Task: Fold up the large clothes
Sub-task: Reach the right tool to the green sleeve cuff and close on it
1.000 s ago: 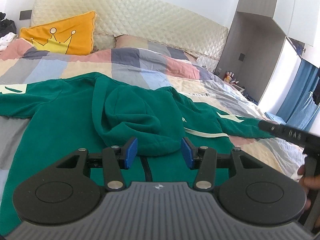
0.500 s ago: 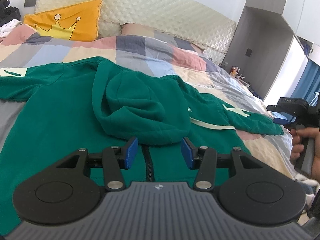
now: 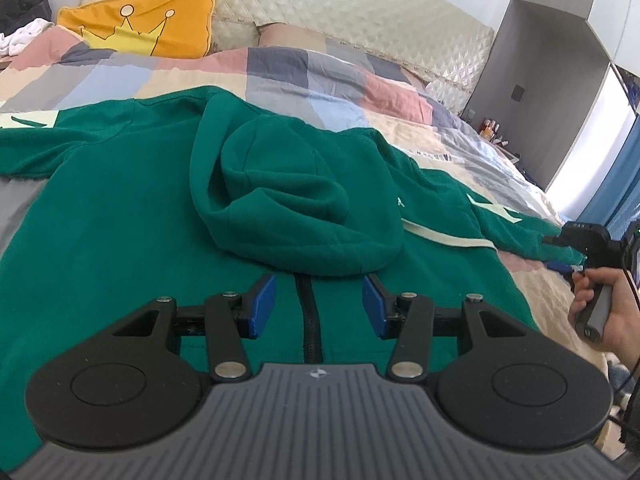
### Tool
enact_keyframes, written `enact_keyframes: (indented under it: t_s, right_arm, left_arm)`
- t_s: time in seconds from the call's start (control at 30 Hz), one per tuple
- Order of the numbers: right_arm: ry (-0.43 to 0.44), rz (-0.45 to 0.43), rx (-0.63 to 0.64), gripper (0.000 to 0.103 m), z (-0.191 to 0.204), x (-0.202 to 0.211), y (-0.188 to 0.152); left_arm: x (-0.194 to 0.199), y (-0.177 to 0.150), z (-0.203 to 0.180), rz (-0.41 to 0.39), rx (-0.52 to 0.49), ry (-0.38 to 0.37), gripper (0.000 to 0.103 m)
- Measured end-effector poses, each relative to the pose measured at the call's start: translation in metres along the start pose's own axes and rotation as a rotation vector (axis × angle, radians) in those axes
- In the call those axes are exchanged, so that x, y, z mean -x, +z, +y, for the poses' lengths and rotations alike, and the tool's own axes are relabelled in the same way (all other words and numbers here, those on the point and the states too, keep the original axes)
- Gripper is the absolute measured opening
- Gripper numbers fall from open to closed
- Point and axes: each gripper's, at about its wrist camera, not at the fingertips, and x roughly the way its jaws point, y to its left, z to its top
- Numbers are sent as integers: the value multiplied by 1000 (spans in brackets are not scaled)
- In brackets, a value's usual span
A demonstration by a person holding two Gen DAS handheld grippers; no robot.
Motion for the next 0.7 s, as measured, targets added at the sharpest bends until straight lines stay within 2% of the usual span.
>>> enact_keyframes:
  t_s: [0.03, 0.1, 0.13, 0.17, 0.2, 0.27, 0.43, 0.53, 0.7]
  right_arm:
    - [6, 4, -8, 50, -3, -5, 4]
    - [31, 19, -70, 59, -11, -16, 15]
    - [42, 25, -112, 74, -17, -21, 19]
    - [45, 29, -152, 84, -21, -25, 24]
    - [58, 29, -202, 86, -26, -28, 28]
    - [100, 37, -275, 85, -34, -38, 36]
    - [69, 11, -396, 85, -59, -68, 54]
    - [106, -51, -464, 85, -79, -82, 65]
    - [116, -115, -387, 85, -81, -101, 91]
  left_arm:
    - [-2, 0, 1, 3, 5, 1, 55]
    - [-4, 1, 2, 6, 12, 4, 55]
    - [-7, 2, 3, 8, 16, 8, 56]
    - [-9, 2, 3, 10, 20, 9, 57]
    - [-11, 3, 4, 12, 24, 9, 58]
    - [-18, 3, 6, 19, 31, 13, 59]
    - [-37, 4, 11, 53, 44, 21, 59]
    - [-46, 4, 14, 68, 56, 29, 59]
    - [-63, 8, 20, 90, 72, 56, 59]
